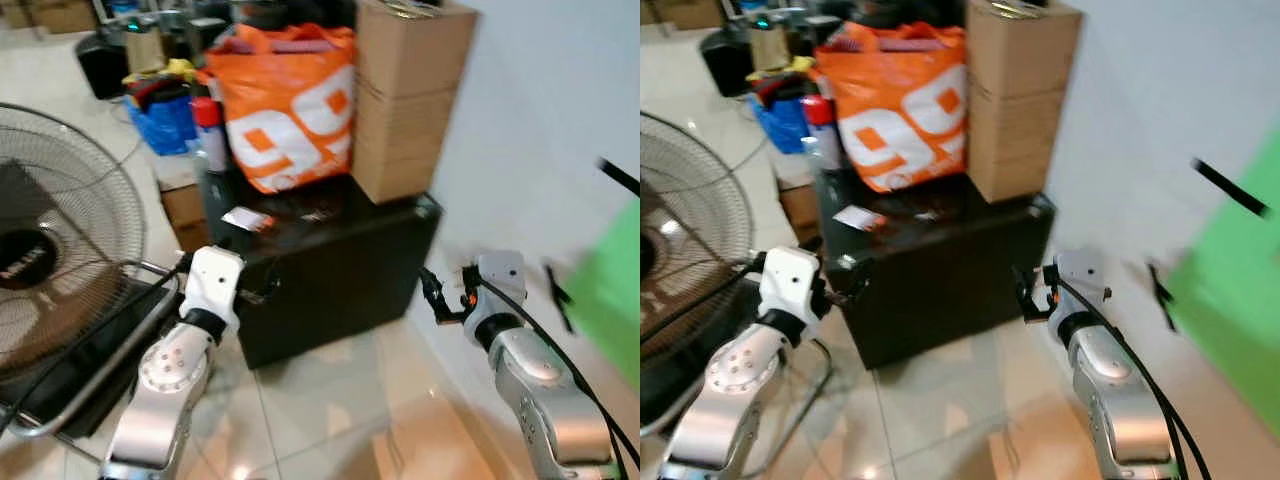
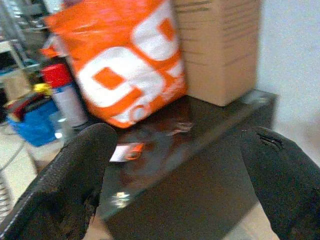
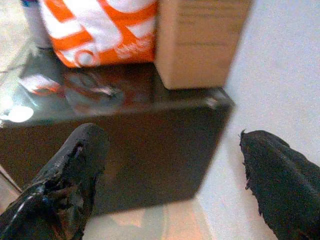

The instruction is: Hang keys on a hook

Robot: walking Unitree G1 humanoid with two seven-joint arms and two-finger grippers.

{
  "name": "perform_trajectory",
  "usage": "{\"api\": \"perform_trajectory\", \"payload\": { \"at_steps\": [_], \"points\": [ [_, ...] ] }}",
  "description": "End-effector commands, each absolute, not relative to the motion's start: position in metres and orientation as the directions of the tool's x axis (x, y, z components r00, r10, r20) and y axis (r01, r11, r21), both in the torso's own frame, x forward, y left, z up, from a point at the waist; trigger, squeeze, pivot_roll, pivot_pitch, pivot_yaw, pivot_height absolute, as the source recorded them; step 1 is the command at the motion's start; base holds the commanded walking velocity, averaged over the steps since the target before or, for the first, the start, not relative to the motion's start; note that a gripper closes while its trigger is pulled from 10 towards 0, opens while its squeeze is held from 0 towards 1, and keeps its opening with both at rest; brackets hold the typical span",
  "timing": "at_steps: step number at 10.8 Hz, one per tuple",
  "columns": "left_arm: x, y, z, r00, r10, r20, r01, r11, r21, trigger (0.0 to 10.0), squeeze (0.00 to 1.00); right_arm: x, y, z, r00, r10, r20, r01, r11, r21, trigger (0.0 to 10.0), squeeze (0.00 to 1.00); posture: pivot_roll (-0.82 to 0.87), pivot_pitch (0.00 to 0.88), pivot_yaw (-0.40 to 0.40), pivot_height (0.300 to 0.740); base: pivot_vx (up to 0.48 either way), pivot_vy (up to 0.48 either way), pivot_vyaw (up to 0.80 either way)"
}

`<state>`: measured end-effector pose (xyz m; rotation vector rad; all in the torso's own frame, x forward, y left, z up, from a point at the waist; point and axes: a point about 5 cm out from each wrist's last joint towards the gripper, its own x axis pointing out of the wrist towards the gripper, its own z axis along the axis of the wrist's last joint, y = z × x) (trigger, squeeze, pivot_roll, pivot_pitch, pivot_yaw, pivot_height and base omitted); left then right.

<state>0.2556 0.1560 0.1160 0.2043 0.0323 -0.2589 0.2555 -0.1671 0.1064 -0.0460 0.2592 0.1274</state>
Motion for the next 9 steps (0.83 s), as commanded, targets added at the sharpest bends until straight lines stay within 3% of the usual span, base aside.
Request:
{"api": "perform_trajectory", "payload": {
  "at_steps": [1, 9],
  "points": [
    [0.258, 0.16, 0.119, 0.971, -0.235, -0.054, 0.241, 0.948, 0.209, 10.0, 0.56, 0.257, -0.163, 0.108, 0.958, 0.131, -0.255, -0.142, 0.989, -0.028, 10.0, 1.0, -0.02, 0.0, 0.016, 0.74, 0.289, 0.0, 0.0],
    [0.264, 0.15, 0.115, 0.959, -0.277, -0.058, 0.283, 0.94, 0.192, 10.0, 0.56, 0.258, -0.166, 0.11, 0.963, 0.115, -0.242, -0.131, 0.99, -0.052, 10.0, 1.0, -0.05, 0.0, 0.05, 0.74, 0.304, 0.0, 0.0]
  ]
}}
